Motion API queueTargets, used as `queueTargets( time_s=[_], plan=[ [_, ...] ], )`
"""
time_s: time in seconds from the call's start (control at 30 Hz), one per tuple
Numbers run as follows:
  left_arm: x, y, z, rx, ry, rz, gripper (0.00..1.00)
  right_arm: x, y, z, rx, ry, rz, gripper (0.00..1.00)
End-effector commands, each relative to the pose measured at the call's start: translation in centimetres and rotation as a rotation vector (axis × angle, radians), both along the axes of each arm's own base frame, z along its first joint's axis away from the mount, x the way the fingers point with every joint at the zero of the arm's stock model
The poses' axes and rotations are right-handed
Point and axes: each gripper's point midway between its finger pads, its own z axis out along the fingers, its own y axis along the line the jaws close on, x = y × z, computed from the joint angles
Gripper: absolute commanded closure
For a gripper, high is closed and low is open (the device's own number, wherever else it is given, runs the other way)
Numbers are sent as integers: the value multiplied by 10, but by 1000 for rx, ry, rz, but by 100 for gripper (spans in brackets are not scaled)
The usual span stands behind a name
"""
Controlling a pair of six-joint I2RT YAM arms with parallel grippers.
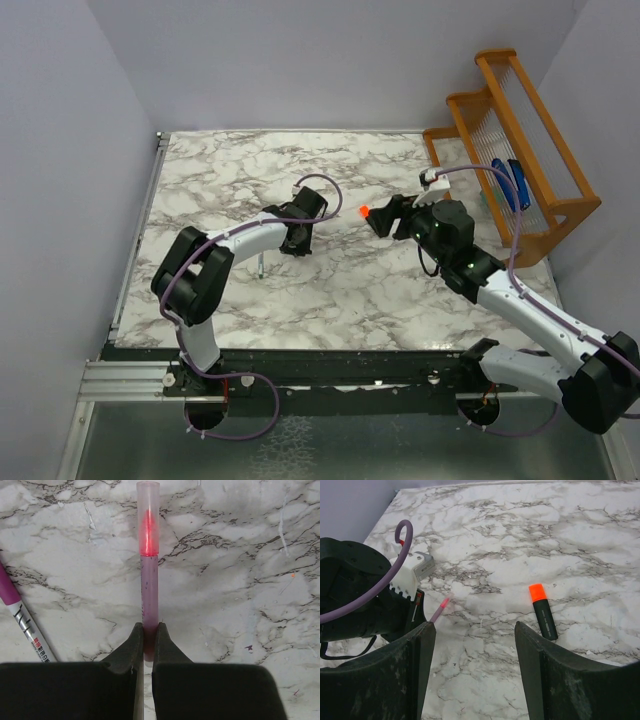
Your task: Insert the pens into the pen caps
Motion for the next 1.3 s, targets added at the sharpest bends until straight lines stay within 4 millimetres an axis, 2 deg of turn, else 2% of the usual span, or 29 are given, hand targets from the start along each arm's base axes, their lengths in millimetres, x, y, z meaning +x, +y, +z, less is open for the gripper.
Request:
queueTargets(
  time_s=[0.0, 0.2, 0.5, 0.7, 0.83, 0.97, 1.0, 1.03, 1.07, 1.1, 1.13, 1.2, 1.27],
  plan=[
    [5, 3, 2, 34, 0, 13, 94, 0, -4, -18, -43, 37, -6, 31],
    [5, 4, -1, 46, 4, 12, 91, 0, 0, -24, -51, 55, 13, 31],
    [4, 6, -2, 57, 11, 9, 78, -1, 4, -27, -52, 69, 30, 31],
    [3, 8, -1, 67, 5, 2, 74, -1, 6, -28, -55, 77, 41, 29],
    [6, 11, 5, 74, -17, 5, 65, -2, 8, -26, -48, 72, 52, 27],
    [14, 7, 25, 56, -75, -21, 60, -5, 13, -20, -20, 45, 81, 24],
    [17, 5, 34, 46, -98, -36, 58, -5, 15, -17, -11, 39, 94, 16],
    [21, 4, 44, 41, -124, -47, 57, -6, 17, -16, -2, 35, 104, 2],
    [26, 2, 55, 37, -156, -57, 54, -8, 23, -13, 9, 29, 140, 0],
    [32, 2, 70, 32, -198, -69, 33, -10, 27, -12, 13, 29, 161, 0],
    [37, 1, 84, 22, -236, -68, 19, -9, 30, -10, 17, 29, 173, 0],
    [45, 1, 112, -1, -314, -83, 4, -6, 34, -9, 10, 43, 184, 0],
    [49, 3, 137, -52, -376, -82, 1, -3, 39, -6, -5, 54, 200, 0]
  ],
)
